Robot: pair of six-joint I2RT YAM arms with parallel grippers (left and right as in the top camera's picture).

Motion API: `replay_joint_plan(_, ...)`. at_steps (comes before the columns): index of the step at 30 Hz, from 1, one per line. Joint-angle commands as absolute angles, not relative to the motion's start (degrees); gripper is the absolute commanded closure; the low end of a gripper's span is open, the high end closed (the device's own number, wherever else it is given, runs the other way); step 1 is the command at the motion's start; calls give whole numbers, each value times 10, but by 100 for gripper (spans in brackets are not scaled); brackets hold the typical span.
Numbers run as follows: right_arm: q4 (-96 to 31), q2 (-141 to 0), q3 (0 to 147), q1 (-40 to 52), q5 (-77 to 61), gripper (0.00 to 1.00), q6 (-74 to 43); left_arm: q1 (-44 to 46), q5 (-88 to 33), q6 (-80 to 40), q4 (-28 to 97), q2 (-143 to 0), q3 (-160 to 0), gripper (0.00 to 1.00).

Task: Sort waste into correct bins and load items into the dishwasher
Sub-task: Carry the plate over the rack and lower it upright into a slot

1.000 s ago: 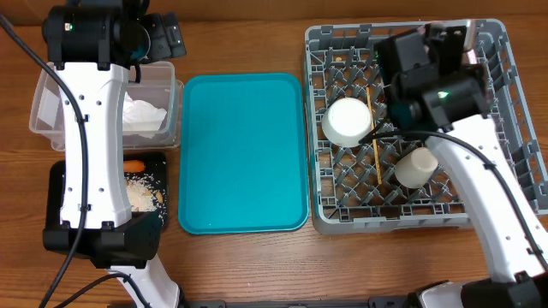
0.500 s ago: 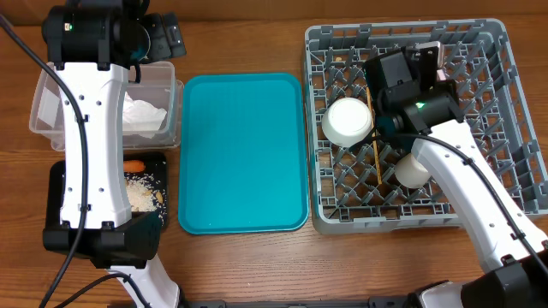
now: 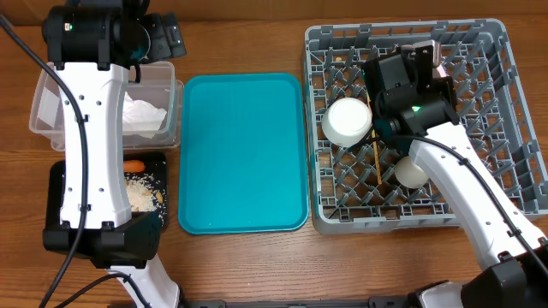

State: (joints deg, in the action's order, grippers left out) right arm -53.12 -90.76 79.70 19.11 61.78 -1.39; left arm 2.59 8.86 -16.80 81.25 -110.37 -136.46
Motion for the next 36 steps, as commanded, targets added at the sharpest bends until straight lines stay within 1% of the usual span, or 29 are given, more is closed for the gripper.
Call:
replay_joint_plan(1,-534,-906,793,189,638,96,4,26,94,-178,812,-1096,-1373,0)
replay_joint_plan(12,-531,-906,750,189,635,96,-18,26,94,-178,812,-1096,-1373,0)
replay_joint_plan(19,-532,-906,748,189,629,96,-20,26,94,-178,812,-1096,-1373,0)
replay_joint_plan(22,-532,-906,748,189,629,92,-19,26,94,-178,812,-1096,-1373,0)
replay_joint_plan(26,-532,-906,748,189,620,92,-19,26,94,-178,812,-1096,-1373,0)
replay_joint_plan(31,-531,-906,748,190,562,92,-20,26,94,-178,812,-1096,-1373,0)
replay_joint_plan(35,-524,-906,751,190,552,88,-20,26,94,-178,812,-1096,-1373,0)
replay_joint_plan(36,-522,-905,752,190,552,86,-23,26,94,-178,812,-1096,-1373,0)
